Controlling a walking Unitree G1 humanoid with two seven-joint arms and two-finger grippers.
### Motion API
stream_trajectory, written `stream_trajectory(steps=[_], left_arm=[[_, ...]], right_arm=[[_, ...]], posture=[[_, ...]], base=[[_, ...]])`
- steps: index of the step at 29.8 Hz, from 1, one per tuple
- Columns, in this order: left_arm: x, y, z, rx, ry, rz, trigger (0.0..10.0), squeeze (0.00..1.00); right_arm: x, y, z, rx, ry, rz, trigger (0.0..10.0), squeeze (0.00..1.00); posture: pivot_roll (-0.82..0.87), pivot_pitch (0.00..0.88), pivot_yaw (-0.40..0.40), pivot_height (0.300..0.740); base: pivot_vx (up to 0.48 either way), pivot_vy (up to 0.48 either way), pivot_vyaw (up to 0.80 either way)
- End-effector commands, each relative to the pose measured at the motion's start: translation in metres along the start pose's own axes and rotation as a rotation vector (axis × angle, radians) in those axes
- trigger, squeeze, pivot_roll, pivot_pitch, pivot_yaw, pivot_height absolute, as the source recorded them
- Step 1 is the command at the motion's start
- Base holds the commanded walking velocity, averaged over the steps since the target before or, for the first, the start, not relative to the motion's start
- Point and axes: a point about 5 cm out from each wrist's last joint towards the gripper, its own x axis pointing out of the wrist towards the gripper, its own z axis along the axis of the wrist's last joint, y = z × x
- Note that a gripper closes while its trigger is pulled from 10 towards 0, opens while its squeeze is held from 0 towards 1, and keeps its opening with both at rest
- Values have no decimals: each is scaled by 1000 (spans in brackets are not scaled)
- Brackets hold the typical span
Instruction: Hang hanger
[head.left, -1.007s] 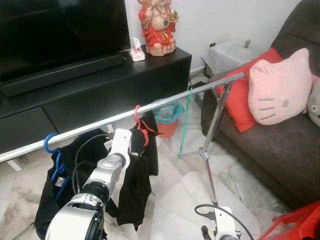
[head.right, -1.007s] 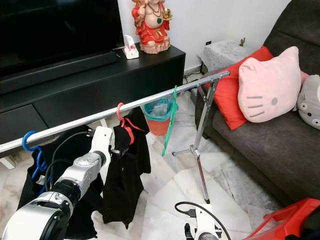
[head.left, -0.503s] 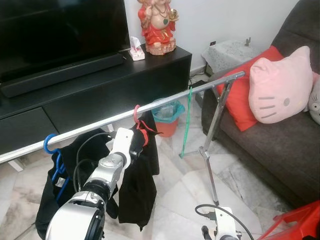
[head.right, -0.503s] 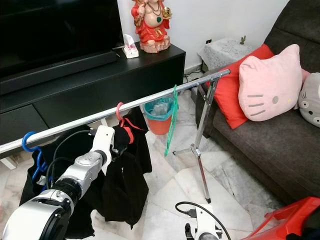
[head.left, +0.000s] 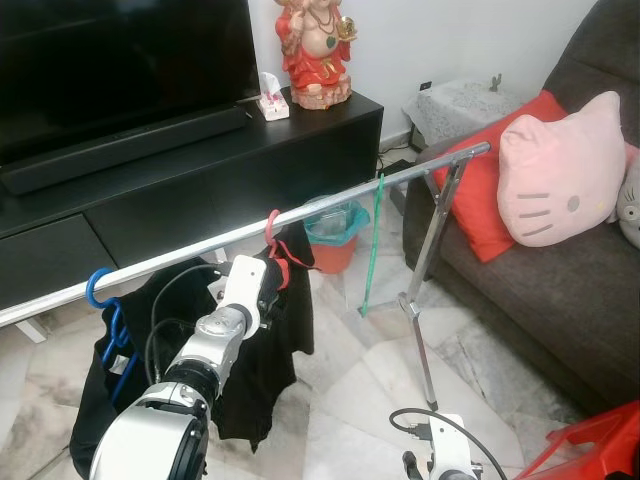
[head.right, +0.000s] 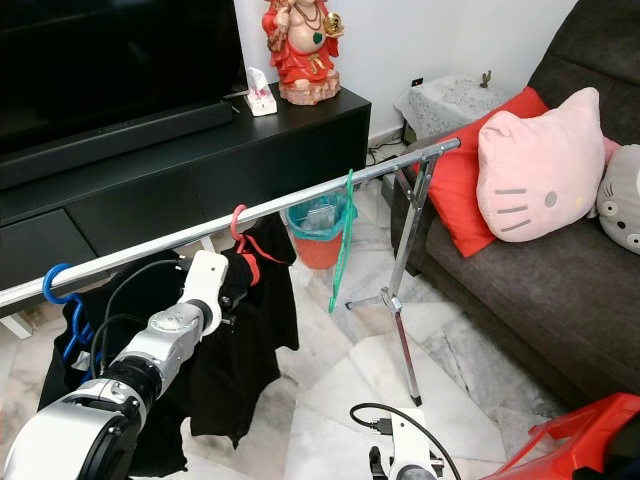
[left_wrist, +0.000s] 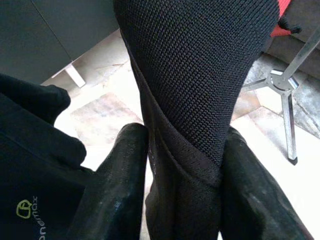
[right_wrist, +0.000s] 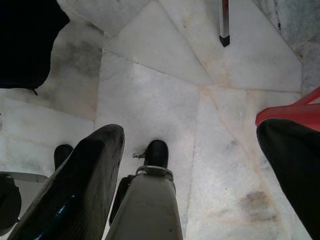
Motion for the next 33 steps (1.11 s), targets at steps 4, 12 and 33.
stream_trajectory(steps=[4, 12, 33], left_arm=[[-2, 7, -3, 10, -9, 25, 0, 0], [-4, 13, 20, -72, -166, 70, 0, 0], [-43, 11, 1, 17, -333, -53, 10000, 0]], right_arm=[[1, 2, 5, 8, -15, 2, 10000, 0], [1, 2, 7, -4, -18, 10, 10000, 0], [1, 0, 6, 14, -21, -2, 10000, 0]], posture=[[12, 0, 34, 740], [25, 0, 22, 740], [40, 0, 7, 740]], base=[[0, 0, 0], [0, 0, 0], [0, 0, 0]])
